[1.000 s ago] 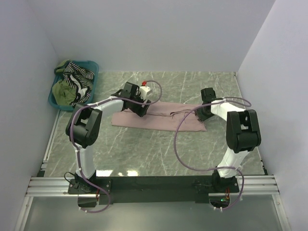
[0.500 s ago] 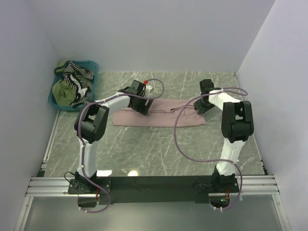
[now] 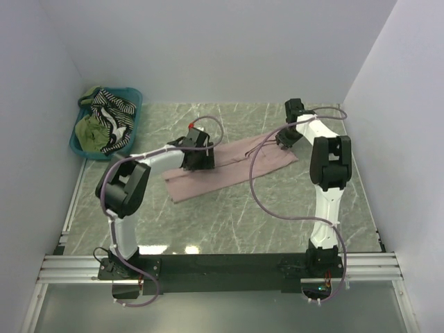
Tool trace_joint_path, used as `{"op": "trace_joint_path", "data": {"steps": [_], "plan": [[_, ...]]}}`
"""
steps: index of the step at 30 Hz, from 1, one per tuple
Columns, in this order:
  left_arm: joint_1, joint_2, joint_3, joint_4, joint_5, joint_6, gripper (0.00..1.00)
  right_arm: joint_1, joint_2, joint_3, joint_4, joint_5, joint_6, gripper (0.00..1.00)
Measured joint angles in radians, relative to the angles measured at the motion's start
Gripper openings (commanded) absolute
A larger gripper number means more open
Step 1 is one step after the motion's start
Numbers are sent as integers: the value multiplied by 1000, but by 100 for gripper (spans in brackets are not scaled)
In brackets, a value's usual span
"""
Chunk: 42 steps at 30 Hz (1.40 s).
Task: Fold and stack the tank tops
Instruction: Fold the tank top
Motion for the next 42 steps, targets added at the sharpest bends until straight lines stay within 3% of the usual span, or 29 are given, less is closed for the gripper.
{"op": "trace_joint_path", "data": {"steps": [6, 15, 21, 28, 33, 38, 42], "plan": [[-99, -43, -54, 7, -14, -317, 79, 0, 111, 185, -37, -67, -117, 37], [-351, -43, -55, -8, -3, -824, 83, -1, 195, 336, -75, -154, -250, 39], [-461, -29, -53, 5, 13, -1023, 83, -1, 226, 394, -83, -164, -301, 40], [-463, -39, -37, -43, -16, -1051, 89, -1, 210, 408, -59, -143, -355, 45], [-449, -68, 40, -169, -73, -948, 92, -1, 129, 388, -32, -94, -376, 48], [-377, -164, 70, -225, -79, -781, 91, -1, -48, 318, 12, -31, -376, 49], [-302, -278, 24, -223, -77, -630, 87, 3, -320, 47, 92, 1, -344, 49]]}}
